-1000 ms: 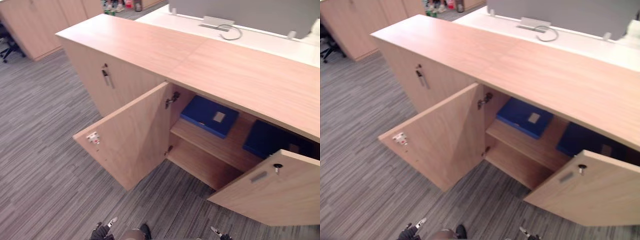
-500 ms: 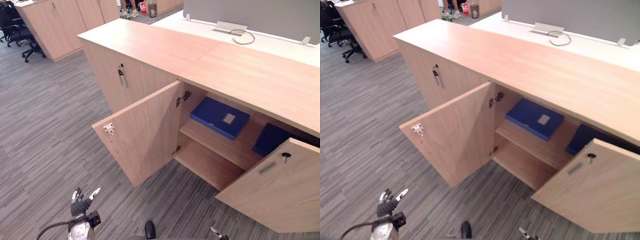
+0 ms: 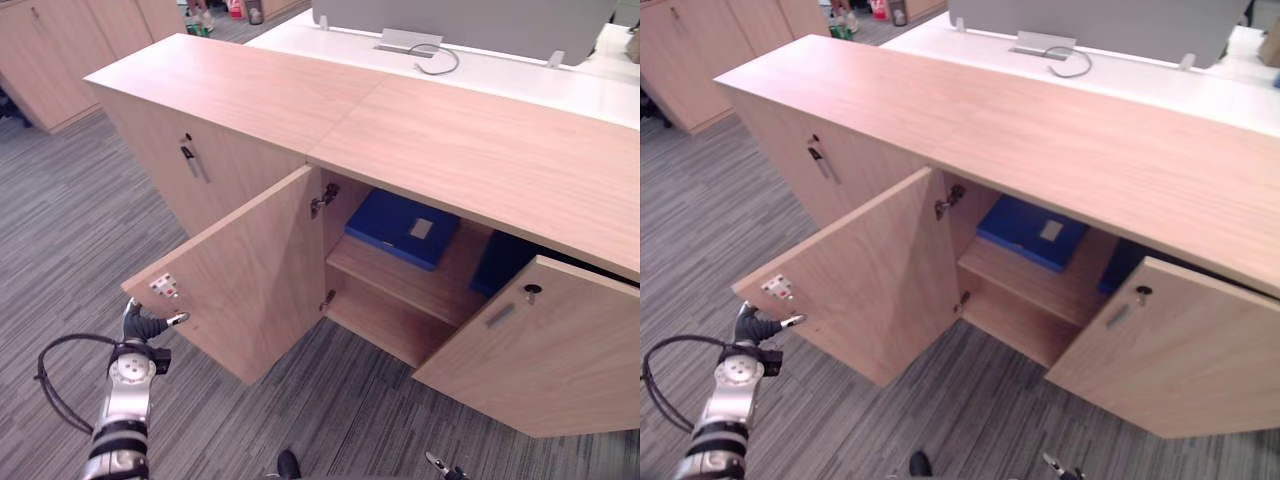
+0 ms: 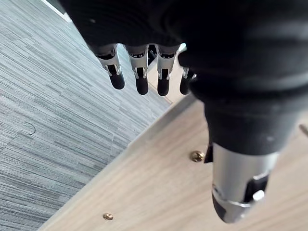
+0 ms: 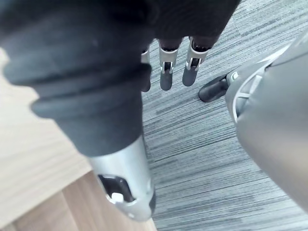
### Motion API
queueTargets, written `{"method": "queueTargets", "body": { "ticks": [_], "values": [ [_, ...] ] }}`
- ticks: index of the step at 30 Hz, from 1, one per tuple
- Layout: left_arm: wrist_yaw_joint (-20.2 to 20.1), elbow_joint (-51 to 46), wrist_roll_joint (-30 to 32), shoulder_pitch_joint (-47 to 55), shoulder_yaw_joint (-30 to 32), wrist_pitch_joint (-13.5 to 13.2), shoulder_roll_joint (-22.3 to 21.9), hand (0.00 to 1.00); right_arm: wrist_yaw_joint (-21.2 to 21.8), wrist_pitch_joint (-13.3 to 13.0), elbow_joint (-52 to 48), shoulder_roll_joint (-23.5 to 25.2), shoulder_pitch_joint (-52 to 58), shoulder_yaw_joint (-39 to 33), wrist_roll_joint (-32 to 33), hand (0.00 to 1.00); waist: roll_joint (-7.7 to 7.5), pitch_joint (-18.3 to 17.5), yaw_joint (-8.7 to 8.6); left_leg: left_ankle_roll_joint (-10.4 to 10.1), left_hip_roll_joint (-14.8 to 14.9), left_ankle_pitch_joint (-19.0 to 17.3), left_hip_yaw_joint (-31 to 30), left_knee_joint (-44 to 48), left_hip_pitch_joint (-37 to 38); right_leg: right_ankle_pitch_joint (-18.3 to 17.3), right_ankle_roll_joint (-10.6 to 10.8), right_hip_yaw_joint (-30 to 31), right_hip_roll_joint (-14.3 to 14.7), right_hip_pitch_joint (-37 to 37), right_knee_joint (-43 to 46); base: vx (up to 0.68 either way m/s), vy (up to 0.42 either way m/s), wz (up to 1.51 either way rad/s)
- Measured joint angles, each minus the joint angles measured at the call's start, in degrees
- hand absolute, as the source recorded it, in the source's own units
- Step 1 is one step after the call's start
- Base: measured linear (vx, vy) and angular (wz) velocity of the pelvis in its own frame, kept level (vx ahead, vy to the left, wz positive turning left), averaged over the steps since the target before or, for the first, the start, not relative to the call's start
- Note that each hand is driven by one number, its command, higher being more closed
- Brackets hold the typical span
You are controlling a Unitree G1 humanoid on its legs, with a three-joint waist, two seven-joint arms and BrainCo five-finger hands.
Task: Walk over to the cabinet, pick up the folder, carry it to the office cabinet, place the folder inside the office cabinet, then close the office cabinet door
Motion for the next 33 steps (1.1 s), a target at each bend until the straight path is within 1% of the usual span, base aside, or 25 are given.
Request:
{"method": "queueTargets", "body": {
  "ticks": [1, 4, 6, 10, 12, 15, 17, 18, 19, 20, 22, 23, 24, 25, 26, 28, 30, 31, 32, 33],
  "values": [
    [-0.19, 4.04, -0.01, -1.99, -0.21, 0.02, 1.67, 0.0, 0.23, 0.27, 0.05, -0.01, 0.0, -1.6, 0.01, 0.0, -0.09, -0.03, -0.2, -0.19, 0.51, -0.13, 0.48, 0.01, 0.17, 0.08, -0.15, 0.63, 0.14, -0.1, 0.0, -0.02, -0.01, -0.2],
    [-0.71, 11.0, -0.27, -5.75, -2.64, 0.3, 5.62, 0.0, 0.4, 0.67, 0.15, -0.24, 0.18, -4.32, 0.11, 0.0, -0.45, -0.06, -0.3, -0.61, 0.82, -0.42, 1.83, -0.01, 0.88, 0.22, -0.37, 2.04, 0.52, -0.53, -0.04, -0.07, -0.003, -0.26],
    [-0.73, 13.23, -0.81, -7.2, -3.97, 0.63, 6.74, 0.0, 0.5, 0.68, 0.17, -0.76, 0.18, -4.33, 0.2, 0.0, -0.48, -0.02, -0.29, -0.62, 0.86, -0.43, 2.52, -0.03, 0.87, 0.4, -0.58, 2.69, 0.54, -0.89, -0.04, -0.07, 0.009, -0.17],
    [-0.92, 13.7, -1.63, -7.79, -8.02, 0.66, 7.22, 0.0, 0.57, 0.62, 0.88, -1.14, 0.72, -6.95, 0.55, 0.0, -0.59, 0.04, -0.28, -0.61, 0.83, -0.43, 2.8, -0.05, 0.92, 0.91, -0.76, 2.91, 0.34, -1.07, -0.02, -0.1, 0.024, -0.05],
    [-1.13, 13.4, -2.42, -7.81, -11.43, 0.63, 7.05, 0.0, 0.55, 0.63, 1.9, -1.0, 1.02, -8.88, 0.95, 0.0, -0.65, 0.08, -0.22, -0.55, 0.64, -0.43, 2.79, -0.06, 0.91, 1.23, -0.65, 2.91, 0.07, -1.1, -0.02, -0.08, 0.03, 0.01],
    [-1.34, 9.52, -4.77, -6.39, -15.43, 0.65, 5.74, 0.0, 0.5, 0.7, 2.57, -0.75, 1.67, -9.98, 2.09, 0.0, -0.81, 0.19, 0.56, -0.39, 0.2, -0.57, 2.37, -0.07, 0.67, 1.32, -0.67, 2.79, -0.09, -1.1, 0.01, -0.06, 0.03, 0.09],
    [-1.92, 4.08, -7.48, -3.15, -20.2, 0.53, 4.84, 0.0, 0.33, 0.67, 2.56, -0.78, 1.85, -11.0, 2.08, 0.0, -0.9, 0.25, 1.24, -0.25, -0.47, -0.64, 1.89, -0.07, 0.57, 1.3, -0.66, 2.38, -0.87, -1.07, 0.03, -0.05, 0.054, 0.15],
    [-2.53, 2.08, -8.68, -2.06, -23.81, 0.32, 4.72, 0.0, 0.17, 0.67, 2.66, -0.76, 1.86, -10.96, 2.08, 0.0, -0.9, 0.24, 1.55, -0.16, -0.85, -0.65, 1.24, -0.07, 0.44, 1.29, -0.64, 1.87, -1.09, -0.97, 0.14, -0.04, 0.057, 0.32],
    [-3.54, -0.29, -9.93, -0.94, -28.49, -0.1, 4.59, 0.0, 0.07, 0.67, 2.89, -0.77, 1.72, -10.87, 2.06, 0.0, -0.87, 0.18, 1.61, -0.03, -1.36, -0.57, 0.31, -0.07, -0.03, 1.29, -0.63, 1.04, -1.54, -0.95, 0.29, -0.04, 0.067, 0.5],
    [-5.26, -1.91, -11.58, -0.07, -35.61, -0.38, 4.38, 0.0, -0.15, 0.65, 3.4, -0.81, 1.18, -10.33, 1.91, 0.0, -0.69, 0.14, 1.69, 0.5, -2.13, -0.22, -0.71, -0.07, -0.57, 1.45, -0.37, 0.04, -2.21, -0.99, 0.57, -0.03, 0.058, 0.48],
    [-8.1, -2.02, -12.95, 0.53, -42.03, -0.53, 4.15, 0.0, -0.36, 0.64, 4.07, -0.81, 0.31, -9.56, 1.77, 0.0, -0.68, 0.13, 1.65, 0.99, -2.62, -0.25, -1.01, -0.07, -0.76, 1.62, -0.09, -0.51, -2.71, -1.03, 0.77, -0.03, 0.065, 0.21],
    [-10.61, -2.02, -13.97, 0.87, -48.82, -0.53, 3.17, 0.0, -0.38, 0.6, 4.64, -0.86, -0.55, -7.76, 1.73, 0.0, -0.47, 0.0, 1.5, 1.43, -3.11, -0.33, -1.07, -0.06, -1.14, 1.95, 0.4, -0.52, -3.16, -1.27, 0.86, -0.04, 0.088, 0.04],
    [-12.8, -2.19, -15.5, 0.83, -54.37, -0.76, 1.02, 0.0, -0.45, 0.58, 4.93, -0.77, -1.48, -6.96, 1.73, 0.0, -0.45, -0.03, 1.2, 1.82, -3.59, -0.38, -1.11, -0.06, -1.56, 2.41, 1.11, -0.49, -3.68, -1.76, 0.92, -0.04, 0.091, 0.01],
    [-13.81, -3.57, -16.69, 0.84, -58.34, -0.86, -0.8, 0.0, -0.54, 0.56, 4.98, -0.77, -1.97, -5.62, 1.74, 0.0, -0.55, -0.07, 0.66, 2.18, -3.97, -0.45, -1.14, -0.06, -1.84, 2.6, 1.31, -0.45, -4.03, -2.06, 0.94, -0.02, 0.06, 0.01],
    [-14.49, -4.83, -17.97, 0.76, -60.41, -0.87, -1.9, 0.0, -0.59, 0.54, 5.01, -0.69, -2.24, -5.28, 1.78, 0.0, -0.6, -0.13, 0.28, 2.29, -4.21, -0.46, -1.22, -0.05, -2.02, 2.72, 1.32, -0.47, -4.23, -2.21, 0.93, -0.01, 0.057, 0.01],
    [-20.95, -11.32, -24.21, -0.38, -70.48, -2.04, -5.37, 0.0, -1.3, 0.12, 5.1, -0.45, -3.45, -2.87, 1.99, 0.0, -0.81, -0.08, -1.32, 3.08, -4.86, -0.14, -1.21, -0.05, -2.22, 3.09, 1.34, -0.47, -4.86, -2.47, 0.88, 0.0, 0.05, -0.01],
    [-24.29, -17.24, -27.49, -0.6, -75.18, -3.01, -7.5, 0.0, -1.52, -0.1, 5.11, -0.32, -3.96, -0.77, 2.14, 0.0, -0.95, 0.01, -1.93, 3.17, -5.01, -0.17, -1.08, -0.05, -2.2, 3.17, 1.3, -0.44, -5.02, -2.5, 0.78, 0.02, 0.01, -0.05],
    [-26.22, -21.65, -31.19, -1.04, -77.21, -3.61, -9.58, 0.0, -1.53, -0.39, 5.11, -0.23, -4.11, 1.03, 2.1, 0.0, -1.07, 0.08, -2.05, 3.2, -4.98, -0.15, -0.99, -0.04, -2.18, 3.24, 1.27, -0.43, -4.97, -2.48, 0.62, 0.02, -0.022, -0.05],
    [-27.37, -25.17, -34.37, -1.47, -77.66, -4.59, -11.18, 0.0, -1.53, -0.41, 5.11, -0.2, -4.54, 2.33, 2.09, 0.0, -1.07, 0.08, -2.1, 3.26, -4.84, -0.1, -0.95, -0.05, -2.13, 3.25, 1.27, -0.43, -4.79, -2.41, 0.44, 0.01, -0.037, -0.05],
    [-27.65, -26.43, -36.13, -1.84, -77.63, -5.02, -11.56, 0.0, -1.53, -0.43, 5.12, -0.21, -4.63, 3.27, 2.06, 0.0, -1.07, 0.07, -2.12, 3.27, -4.71, -0.08, -0.92, -0.05, -2.05, 3.25, 1.28, -0.43, -4.63, -2.28, 0.31, 0.0, -0.065, -0.04]
  ]
}}
